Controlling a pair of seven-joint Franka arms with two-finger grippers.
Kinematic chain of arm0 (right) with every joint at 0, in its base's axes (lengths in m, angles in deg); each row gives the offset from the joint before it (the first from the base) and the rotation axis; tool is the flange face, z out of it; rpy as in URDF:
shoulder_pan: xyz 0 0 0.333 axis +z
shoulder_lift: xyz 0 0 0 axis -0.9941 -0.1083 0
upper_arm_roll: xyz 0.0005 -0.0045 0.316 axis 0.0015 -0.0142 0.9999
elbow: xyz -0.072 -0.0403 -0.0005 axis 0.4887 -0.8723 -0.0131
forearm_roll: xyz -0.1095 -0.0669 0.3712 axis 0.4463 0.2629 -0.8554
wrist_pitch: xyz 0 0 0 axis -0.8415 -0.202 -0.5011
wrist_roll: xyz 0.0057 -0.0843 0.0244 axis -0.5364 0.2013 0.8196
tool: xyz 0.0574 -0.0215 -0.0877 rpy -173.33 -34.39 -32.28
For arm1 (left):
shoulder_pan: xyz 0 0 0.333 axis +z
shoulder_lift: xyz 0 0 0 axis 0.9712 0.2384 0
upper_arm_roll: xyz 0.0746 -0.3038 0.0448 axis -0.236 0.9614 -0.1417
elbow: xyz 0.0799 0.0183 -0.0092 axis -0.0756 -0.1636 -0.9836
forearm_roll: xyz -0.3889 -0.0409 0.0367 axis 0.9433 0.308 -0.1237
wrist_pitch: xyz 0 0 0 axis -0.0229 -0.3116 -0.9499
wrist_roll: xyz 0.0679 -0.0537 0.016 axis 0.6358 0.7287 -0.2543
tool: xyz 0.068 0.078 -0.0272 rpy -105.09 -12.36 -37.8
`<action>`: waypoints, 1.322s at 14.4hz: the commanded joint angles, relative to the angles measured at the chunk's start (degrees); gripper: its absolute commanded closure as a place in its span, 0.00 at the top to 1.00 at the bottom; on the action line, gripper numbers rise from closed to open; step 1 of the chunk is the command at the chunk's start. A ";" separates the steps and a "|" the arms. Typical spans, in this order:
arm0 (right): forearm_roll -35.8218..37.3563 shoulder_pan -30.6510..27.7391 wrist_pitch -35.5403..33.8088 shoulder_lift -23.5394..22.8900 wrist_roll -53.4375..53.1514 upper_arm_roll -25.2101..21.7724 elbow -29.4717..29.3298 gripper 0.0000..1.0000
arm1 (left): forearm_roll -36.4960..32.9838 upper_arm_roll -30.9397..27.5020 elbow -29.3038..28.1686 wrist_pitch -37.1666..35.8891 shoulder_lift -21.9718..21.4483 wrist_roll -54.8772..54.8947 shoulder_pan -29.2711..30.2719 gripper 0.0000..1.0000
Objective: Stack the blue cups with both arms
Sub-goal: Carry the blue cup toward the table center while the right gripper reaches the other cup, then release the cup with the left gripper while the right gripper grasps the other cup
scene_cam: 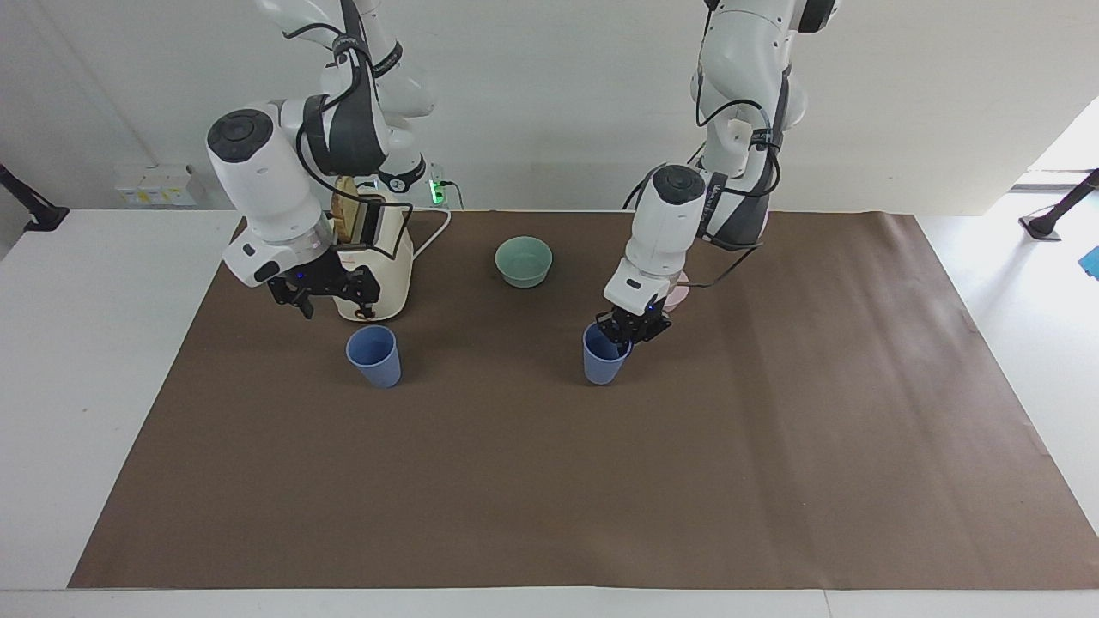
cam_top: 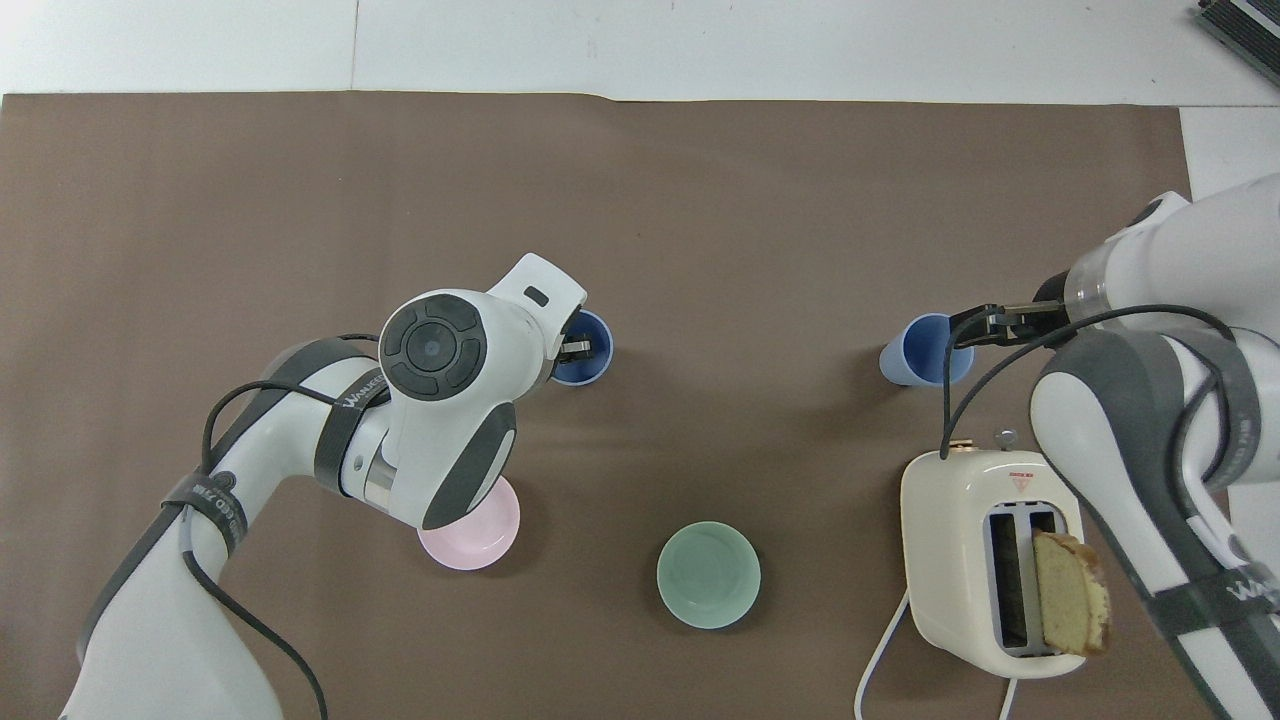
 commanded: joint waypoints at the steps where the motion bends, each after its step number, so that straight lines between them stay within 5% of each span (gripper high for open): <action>1: -0.84 -0.91 4.60 -0.68 1.20 0.23 3.34 1.00 | -0.23 -1.04 -1.90 0.08 -1.54 -0.60 -1.41 0.18; 7: -0.75 -1.53 13.13 -4.47 1.20 0.23 6.86 1.00 | -0.23 -1.30 0.82 -6.85 -3.46 0.19 -0.27 0.75; 8: -0.67 -1.53 13.67 -4.47 1.37 0.23 7.38 1.00 | -0.23 -1.65 1.00 -8.78 -4.95 1.15 -0.18 0.78; 9: -0.66 -1.35 13.59 -4.47 1.46 0.23 7.39 0.90 | -0.23 -1.74 1.00 -10.46 -6.79 3.08 0.52 0.79; 11: -0.66 -1.00 13.58 -4.47 1.29 0.31 7.39 0.22 | -0.23 -1.74 1.00 -13.97 -10.30 7.03 3.41 0.86; 12: -0.66 -1.00 13.50 -4.47 1.37 0.31 7.39 0.00 | -0.23 -1.74 1.09 -15.90 -12.15 9.49 5.08 0.90; 14: -0.66 -0.39 13.58 -4.73 0.94 0.31 7.04 0.00 | -0.23 -1.83 1.88 -19.77 -14.53 15.46 8.77 1.00; 19: -0.66 -0.21 9.30 -5.00 0.32 1.01 2.40 0.00 | -0.49 -1.83 9.25 -30.94 -14.98 31.80 19.23 1.00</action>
